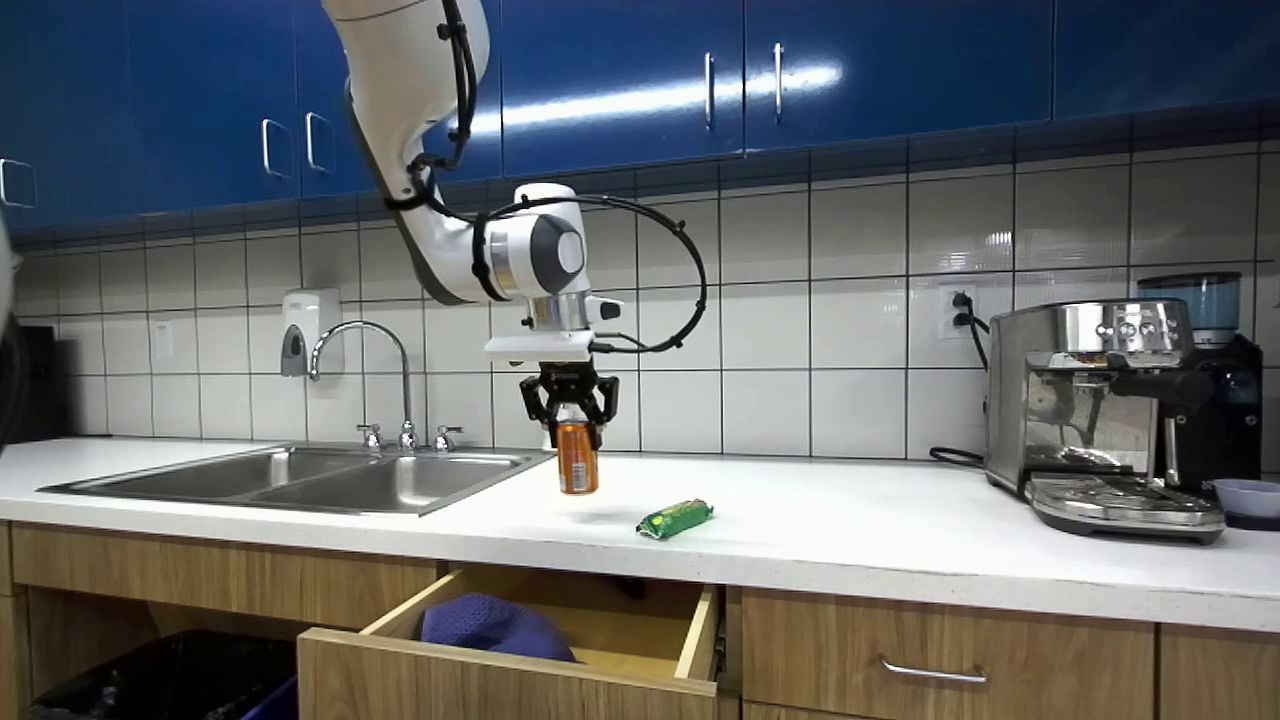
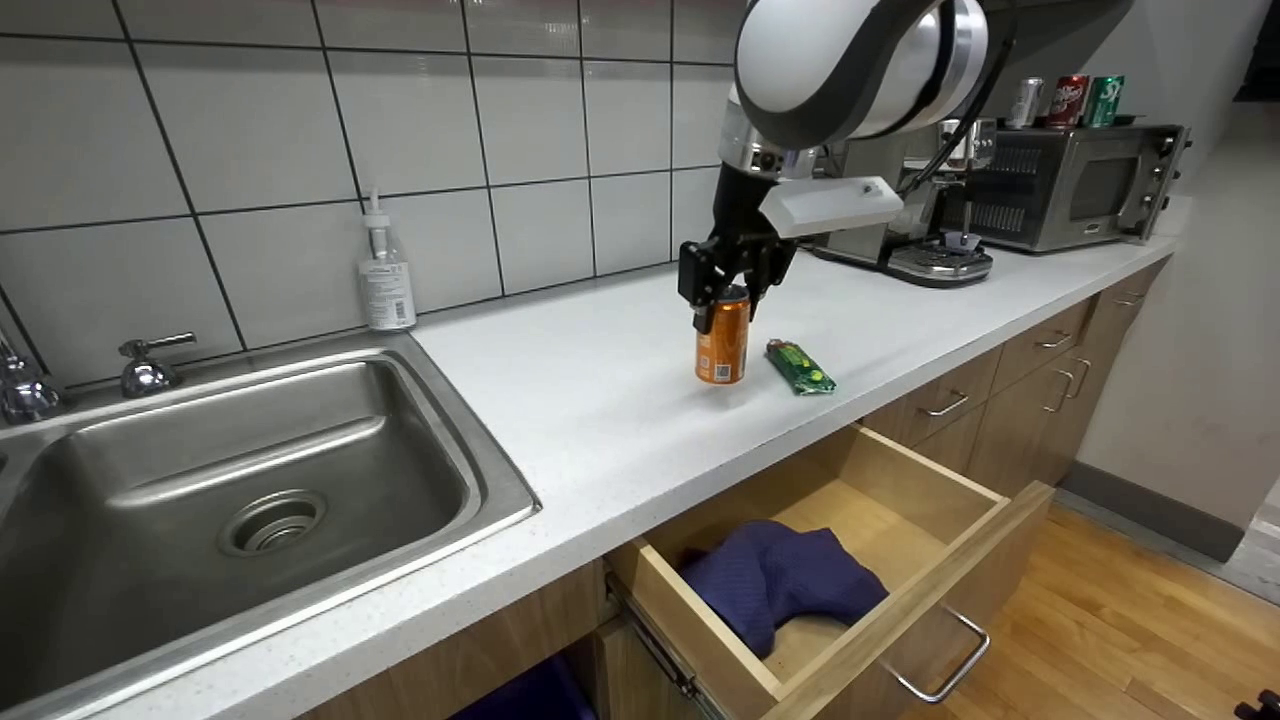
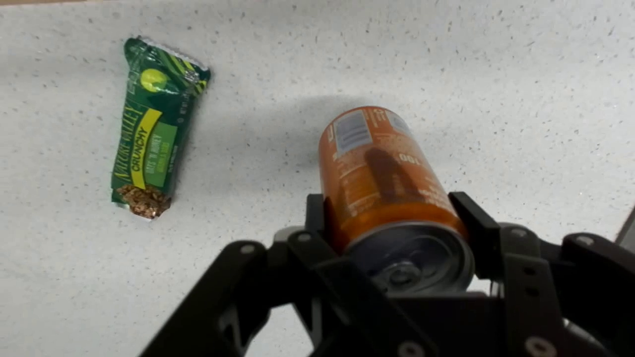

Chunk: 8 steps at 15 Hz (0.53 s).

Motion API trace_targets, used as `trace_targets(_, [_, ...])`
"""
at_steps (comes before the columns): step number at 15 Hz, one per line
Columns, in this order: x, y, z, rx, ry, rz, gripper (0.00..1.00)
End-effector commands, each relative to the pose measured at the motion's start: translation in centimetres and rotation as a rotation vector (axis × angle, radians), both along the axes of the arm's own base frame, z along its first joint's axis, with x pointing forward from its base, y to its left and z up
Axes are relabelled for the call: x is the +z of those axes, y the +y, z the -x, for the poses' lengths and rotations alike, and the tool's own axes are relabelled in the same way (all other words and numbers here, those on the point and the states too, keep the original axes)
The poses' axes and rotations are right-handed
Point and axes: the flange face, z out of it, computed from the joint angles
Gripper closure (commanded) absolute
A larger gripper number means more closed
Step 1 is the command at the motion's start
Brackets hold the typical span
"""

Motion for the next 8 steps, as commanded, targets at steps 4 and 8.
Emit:
trace_targets(4, [1.7,-0.9,4.5,0.029,0.015,0.010,0.62])
trace_targets(8, [1.5,-1.4,6.8,0.019,0.036,0.006,0.62])
